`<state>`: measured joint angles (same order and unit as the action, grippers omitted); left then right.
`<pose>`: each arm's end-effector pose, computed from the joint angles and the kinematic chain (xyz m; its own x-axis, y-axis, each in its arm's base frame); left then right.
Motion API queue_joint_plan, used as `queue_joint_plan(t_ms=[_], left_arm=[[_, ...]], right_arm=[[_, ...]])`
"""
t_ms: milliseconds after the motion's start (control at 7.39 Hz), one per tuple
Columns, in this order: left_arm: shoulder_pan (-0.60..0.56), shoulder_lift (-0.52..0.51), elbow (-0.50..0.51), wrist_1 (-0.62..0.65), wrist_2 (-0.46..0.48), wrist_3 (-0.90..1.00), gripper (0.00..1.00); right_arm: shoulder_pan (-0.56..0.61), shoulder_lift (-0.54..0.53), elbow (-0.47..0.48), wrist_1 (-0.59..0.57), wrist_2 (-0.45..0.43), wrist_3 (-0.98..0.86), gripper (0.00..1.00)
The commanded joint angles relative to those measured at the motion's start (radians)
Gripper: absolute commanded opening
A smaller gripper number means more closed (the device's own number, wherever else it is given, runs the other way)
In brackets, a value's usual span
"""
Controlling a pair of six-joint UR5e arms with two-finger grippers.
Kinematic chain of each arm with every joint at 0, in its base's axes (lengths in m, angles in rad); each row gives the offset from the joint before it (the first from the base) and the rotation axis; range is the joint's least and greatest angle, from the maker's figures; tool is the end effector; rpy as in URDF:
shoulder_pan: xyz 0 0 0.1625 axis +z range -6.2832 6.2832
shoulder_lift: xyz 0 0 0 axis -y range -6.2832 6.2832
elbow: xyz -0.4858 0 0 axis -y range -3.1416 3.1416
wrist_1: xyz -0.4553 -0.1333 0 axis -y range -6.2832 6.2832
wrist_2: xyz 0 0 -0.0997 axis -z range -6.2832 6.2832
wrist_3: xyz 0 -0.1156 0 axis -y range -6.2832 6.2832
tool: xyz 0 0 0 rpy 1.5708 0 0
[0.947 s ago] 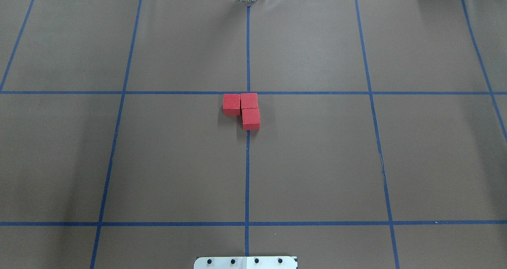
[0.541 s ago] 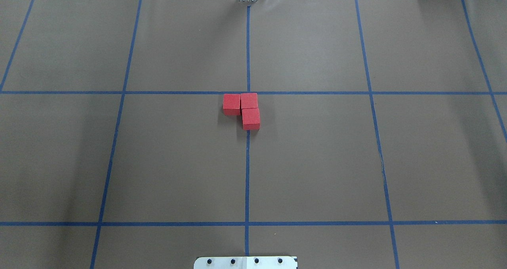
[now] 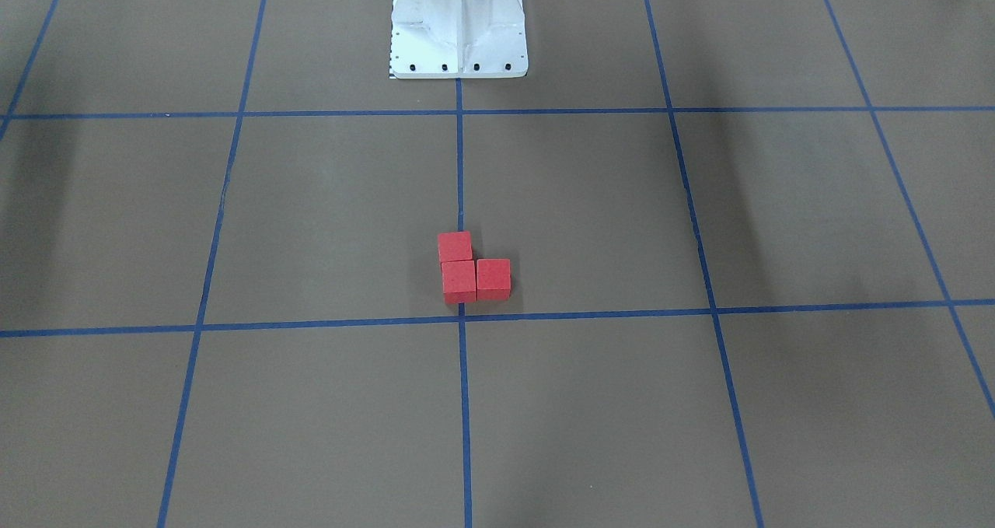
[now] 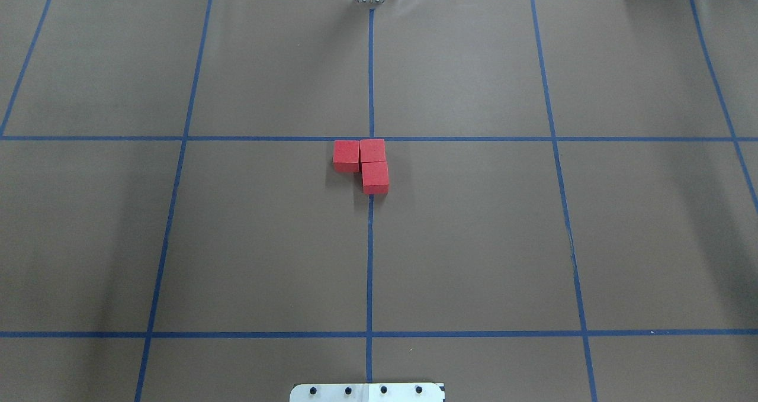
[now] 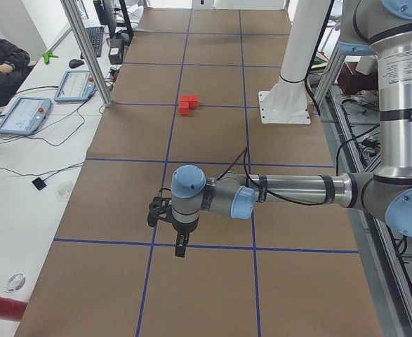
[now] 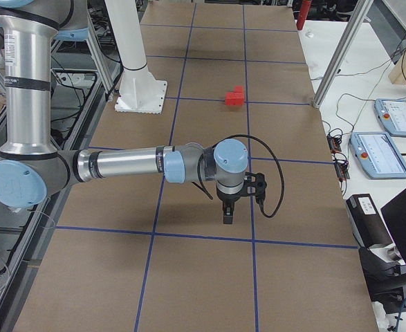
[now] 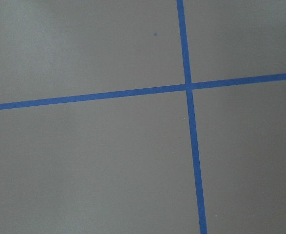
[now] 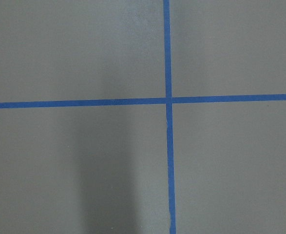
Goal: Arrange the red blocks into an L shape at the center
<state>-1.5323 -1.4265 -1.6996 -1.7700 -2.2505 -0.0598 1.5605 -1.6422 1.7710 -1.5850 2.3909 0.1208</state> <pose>-0.0414 -0.5018 0.7205 0.7736 0.0857 -0.6278 0.0084 0.9893 0.1454 0.0434 -0.5254 0.6555 0.6775 0.0297 0.7349 -0.0719 0.9971 0.0260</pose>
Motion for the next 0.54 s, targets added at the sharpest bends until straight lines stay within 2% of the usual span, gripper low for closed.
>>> queue_joint_plan(t_ms=[0,271,406], left_arm=[[0.001,-0.002,0.000,0.006,-0.003,0.000,1.00],[0.000,0.001,-0.027,0.044,-0.004,0.000,1.00],[0.000,0.001,-0.104,0.160,-0.004,0.003,1.00]], right_arm=[[0.000,0.002,0.001,0.004,0.008,0.000,0.99],[0.000,0.004,0.001,0.004,0.008,0.000,0.99],[0.000,0.004,0.001,0.004,0.008,0.000,0.99]])
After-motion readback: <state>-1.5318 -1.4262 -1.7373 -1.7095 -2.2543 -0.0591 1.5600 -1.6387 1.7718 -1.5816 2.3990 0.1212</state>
